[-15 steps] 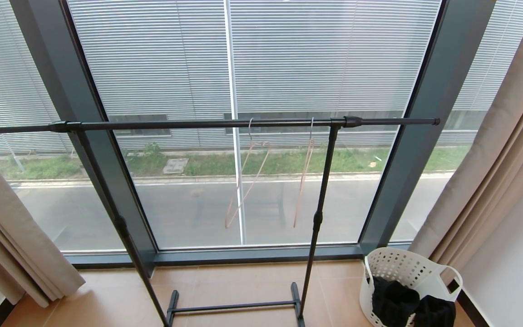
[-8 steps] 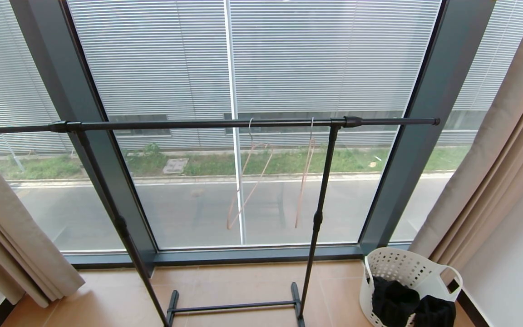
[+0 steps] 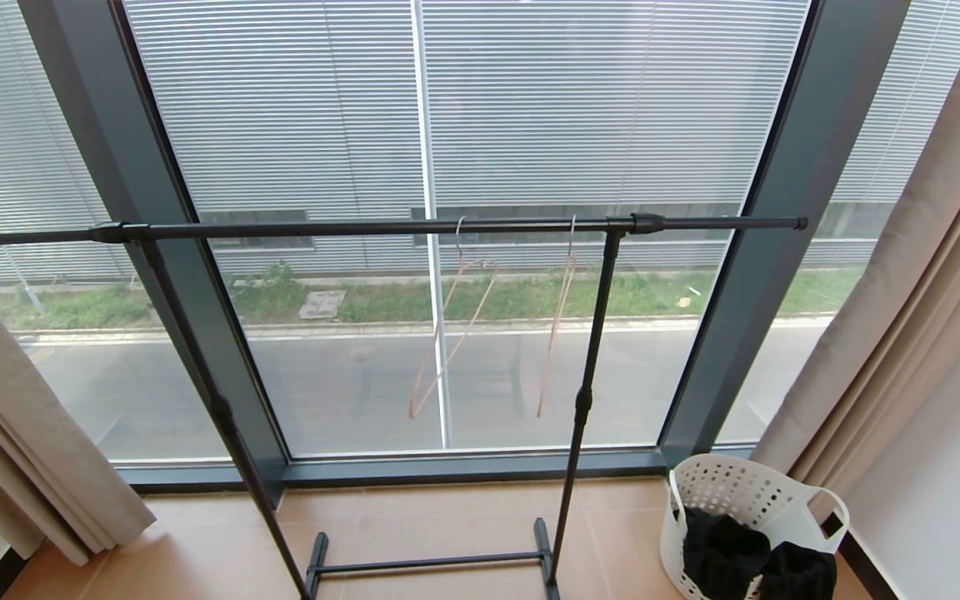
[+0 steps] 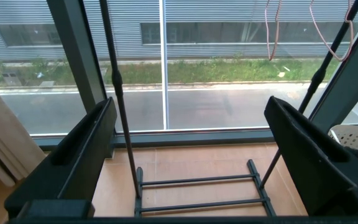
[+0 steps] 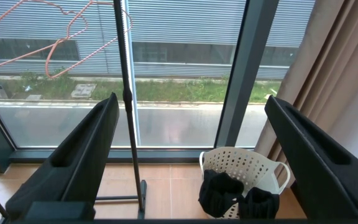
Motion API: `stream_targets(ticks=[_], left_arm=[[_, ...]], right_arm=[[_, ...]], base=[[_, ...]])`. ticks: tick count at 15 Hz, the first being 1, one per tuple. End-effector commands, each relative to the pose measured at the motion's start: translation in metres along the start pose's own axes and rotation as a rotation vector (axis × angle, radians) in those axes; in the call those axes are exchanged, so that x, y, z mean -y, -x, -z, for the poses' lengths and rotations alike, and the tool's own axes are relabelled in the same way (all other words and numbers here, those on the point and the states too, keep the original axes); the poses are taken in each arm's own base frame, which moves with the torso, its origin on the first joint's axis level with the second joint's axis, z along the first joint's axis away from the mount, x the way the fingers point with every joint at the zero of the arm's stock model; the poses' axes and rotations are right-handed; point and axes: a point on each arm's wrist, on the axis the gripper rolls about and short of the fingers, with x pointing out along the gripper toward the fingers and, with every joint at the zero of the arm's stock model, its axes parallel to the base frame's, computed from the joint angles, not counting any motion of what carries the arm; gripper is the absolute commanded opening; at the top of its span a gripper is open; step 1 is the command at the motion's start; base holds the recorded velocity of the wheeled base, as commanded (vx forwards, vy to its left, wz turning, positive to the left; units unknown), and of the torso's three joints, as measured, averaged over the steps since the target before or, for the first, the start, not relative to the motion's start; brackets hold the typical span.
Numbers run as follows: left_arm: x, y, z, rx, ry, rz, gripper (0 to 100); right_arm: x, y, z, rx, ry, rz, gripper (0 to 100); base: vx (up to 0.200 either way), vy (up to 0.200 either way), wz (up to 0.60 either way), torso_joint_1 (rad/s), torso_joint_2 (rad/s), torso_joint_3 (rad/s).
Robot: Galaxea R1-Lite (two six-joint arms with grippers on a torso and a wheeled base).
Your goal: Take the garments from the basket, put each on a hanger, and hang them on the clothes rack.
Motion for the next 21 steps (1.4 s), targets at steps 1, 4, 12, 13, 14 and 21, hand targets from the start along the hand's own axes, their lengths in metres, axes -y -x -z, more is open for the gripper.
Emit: stream_targets(ticks=[1, 4, 12, 13, 14, 21], left_arm=[[0.0000, -0.0001, -0.0001, -0.001, 0.002, 0.000, 100], [0.0001, -0.0001, -0.0001, -0.001, -0.001, 0.003, 100], [0.0001, -0.0001, -0.0001, -0.001, -0.003, 0.005, 100], [0.0001, -0.0001, -0.0001, -0.001, -0.003, 0.005, 100], [0.0001, -0.0001, -0.0001, -0.001, -0.001, 0.005, 100], [0.0001, -0.0001, -0.0001, -0.001, -0.003, 0.006, 100]], right_arm=[[0.0000, -0.0001, -0.0001, -0.001, 0.000, 0.000, 100], [0.0000, -0.0001, -0.0001, -0.001, -0.002, 0.000, 100], [0.0000, -0.0001, -0.0001, -0.001, 0.003, -0.002, 100], [0.0000, -0.0001, -0.0001, -0.001, 0.003, -0.002, 100], [0.0000, -0.0001, -0.0001, -0.001, 0.002, -0.002, 100], [0.0000, -0.0001, -0.0001, -0.001, 0.000, -0.002, 100]], base=[[0.000, 0.000, 0.00, 0.000, 0.00, 0.000], [0.000, 0.000, 0.00, 0.000, 0.00, 0.000], [0.000, 0.000, 0.00, 0.000, 0.00, 0.000], [0.000, 0.000, 0.00, 0.000, 0.00, 0.000], [0.000, 0.000, 0.00, 0.000, 0.00, 0.000], [0.000, 0.000, 0.00, -0.054, 0.12, 0.067]])
